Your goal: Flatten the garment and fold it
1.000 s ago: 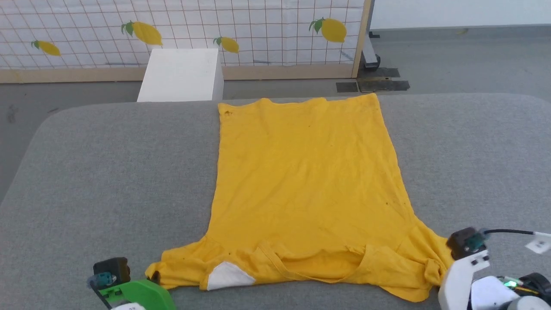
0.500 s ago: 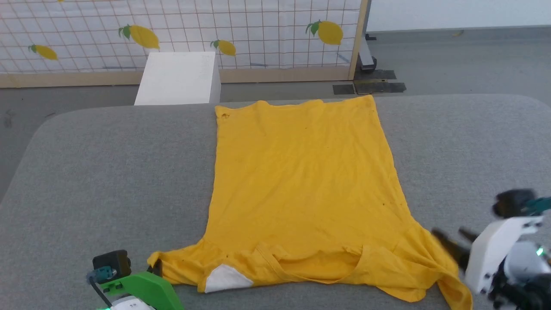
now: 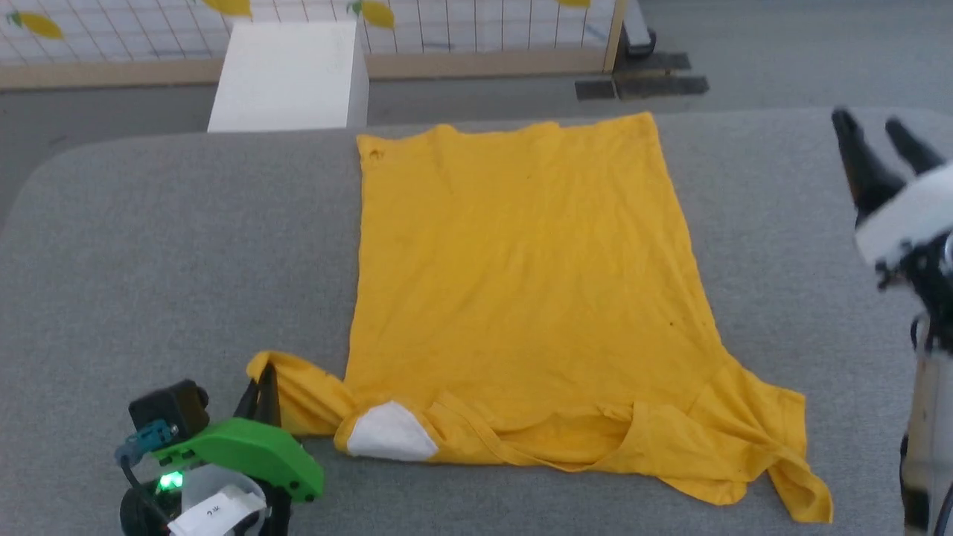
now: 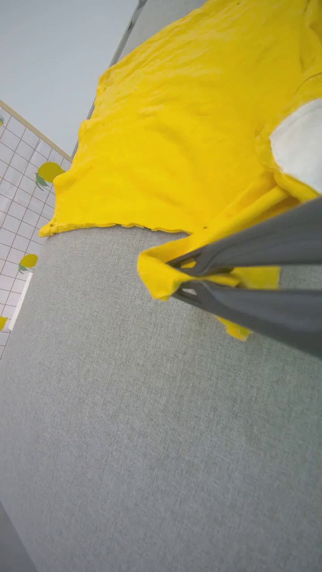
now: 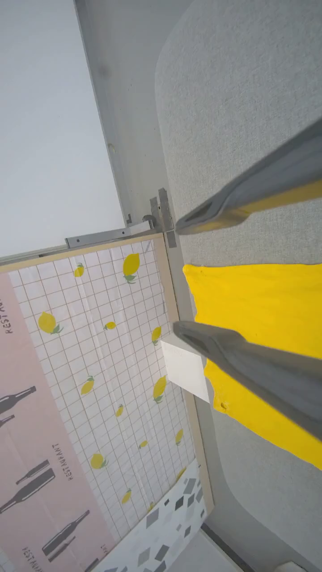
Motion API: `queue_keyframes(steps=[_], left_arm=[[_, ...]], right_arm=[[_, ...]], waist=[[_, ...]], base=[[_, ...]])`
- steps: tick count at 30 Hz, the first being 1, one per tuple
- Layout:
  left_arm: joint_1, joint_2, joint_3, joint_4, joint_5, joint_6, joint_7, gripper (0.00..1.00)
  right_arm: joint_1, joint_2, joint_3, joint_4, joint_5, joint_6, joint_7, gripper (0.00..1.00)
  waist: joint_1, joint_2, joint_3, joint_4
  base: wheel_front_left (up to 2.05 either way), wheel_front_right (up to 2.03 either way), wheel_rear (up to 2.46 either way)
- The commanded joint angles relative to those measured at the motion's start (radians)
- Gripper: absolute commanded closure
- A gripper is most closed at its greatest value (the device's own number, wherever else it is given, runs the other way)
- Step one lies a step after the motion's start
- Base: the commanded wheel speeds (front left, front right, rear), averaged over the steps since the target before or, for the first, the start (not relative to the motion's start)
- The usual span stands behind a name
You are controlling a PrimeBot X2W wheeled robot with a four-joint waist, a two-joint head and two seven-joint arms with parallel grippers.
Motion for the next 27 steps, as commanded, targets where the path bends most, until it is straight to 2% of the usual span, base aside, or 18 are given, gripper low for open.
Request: queue_keyframes(steps=[1,3,9,16,20,27], left_arm=[[-0.024,-0.014,-0.004,-0.027,-0.010,0.001,-0.012,1.00],[-0.033,-0.025,-0.014,-0.062,-0.014,-0.002,-0.020,1.00],[-0.036,-0.054,-0.048,-0.155,-0.026,0.006,-0.024,1.00],[-0.009,-0.065,-0.095,-0.262,-0.012,0.019,-0.023,1.00],[0.003,-0.069,-0.120,-0.300,-0.003,0.024,-0.028,1.00],[0.010,-0.081,-0.162,-0.297,-0.012,0.031,-0.040,1.00]], right_arm=[[-0.066,-0.011,0.009,0.028,-0.018,-0.001,0.002,0.00],[-0.162,-0.026,0.014,0.079,-0.039,-0.001,0.011,0.00],[-0.399,-0.137,0.076,0.212,-0.172,-0.001,0.066,0.00],[-0.599,-0.276,0.182,0.354,-0.291,-0.001,0.229,0.00],[-0.665,-0.304,0.192,0.413,-0.309,-0.001,0.329,0.00],[-0.697,-0.332,0.267,0.438,-0.290,-0.001,0.432,0.00]], waist=[[0.0001,0.0000,0.143,0.053],[0.0001,0.0000,0.206,0.080],[0.0001,0.0000,0.369,0.175],[0.0001,0.0000,0.522,0.261],[0.0001,0.0000,0.570,0.297],[0.0001,0.0000,0.608,0.323]], base=[[0.00,0.00,0.00],[0.00,0.00,0.00],[0.00,0.00,0.00],[0.00,0.00,0.00],[0.00,0.00,0.00],[0.00,0.00,0.00]])
